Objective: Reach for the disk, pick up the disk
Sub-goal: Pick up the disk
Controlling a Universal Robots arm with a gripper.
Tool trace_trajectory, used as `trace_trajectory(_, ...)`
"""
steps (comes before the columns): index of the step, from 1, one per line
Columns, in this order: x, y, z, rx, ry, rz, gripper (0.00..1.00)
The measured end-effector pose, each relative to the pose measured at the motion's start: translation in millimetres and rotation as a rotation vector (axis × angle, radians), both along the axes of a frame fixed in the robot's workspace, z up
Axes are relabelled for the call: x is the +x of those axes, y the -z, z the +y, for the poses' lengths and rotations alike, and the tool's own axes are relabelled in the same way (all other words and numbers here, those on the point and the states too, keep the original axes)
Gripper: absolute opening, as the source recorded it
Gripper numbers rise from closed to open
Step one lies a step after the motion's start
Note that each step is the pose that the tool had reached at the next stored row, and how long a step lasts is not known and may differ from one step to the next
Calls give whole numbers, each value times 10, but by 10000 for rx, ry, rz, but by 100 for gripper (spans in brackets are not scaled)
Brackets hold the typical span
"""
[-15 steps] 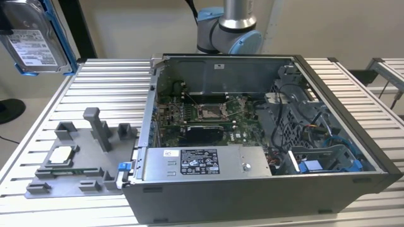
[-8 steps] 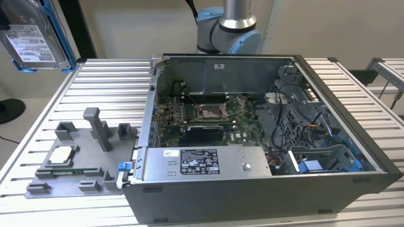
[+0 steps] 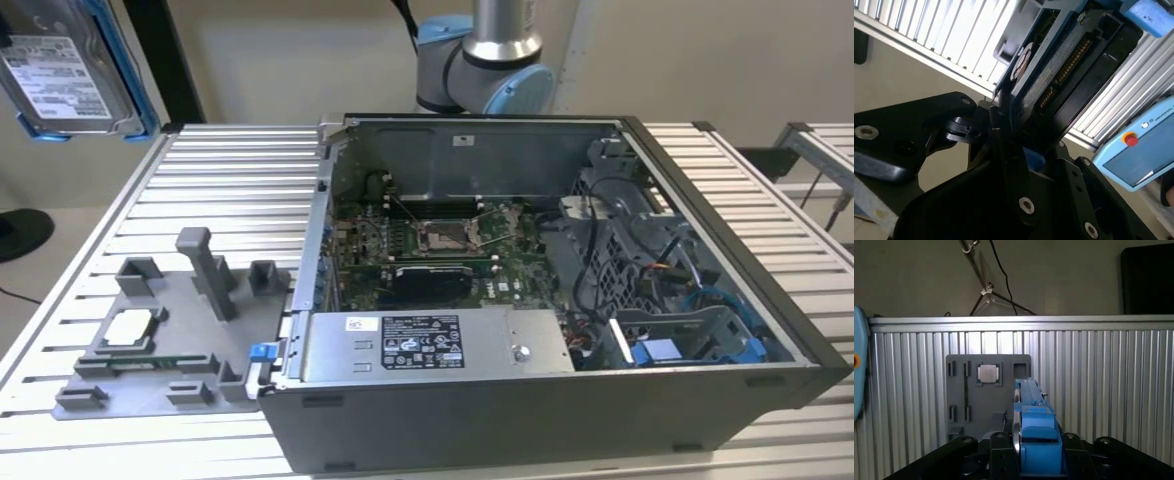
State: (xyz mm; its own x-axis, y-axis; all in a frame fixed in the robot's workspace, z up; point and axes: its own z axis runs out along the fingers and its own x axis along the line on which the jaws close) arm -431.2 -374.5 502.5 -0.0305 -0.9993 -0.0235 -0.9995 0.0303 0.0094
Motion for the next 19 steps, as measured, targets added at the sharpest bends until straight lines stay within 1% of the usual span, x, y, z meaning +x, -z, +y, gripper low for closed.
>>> trace_trajectory(4, 0, -53, 0, 0, 0, -1, 0)
trace_trajectory(19, 5, -54, 2, -1, 0, -2, 0)
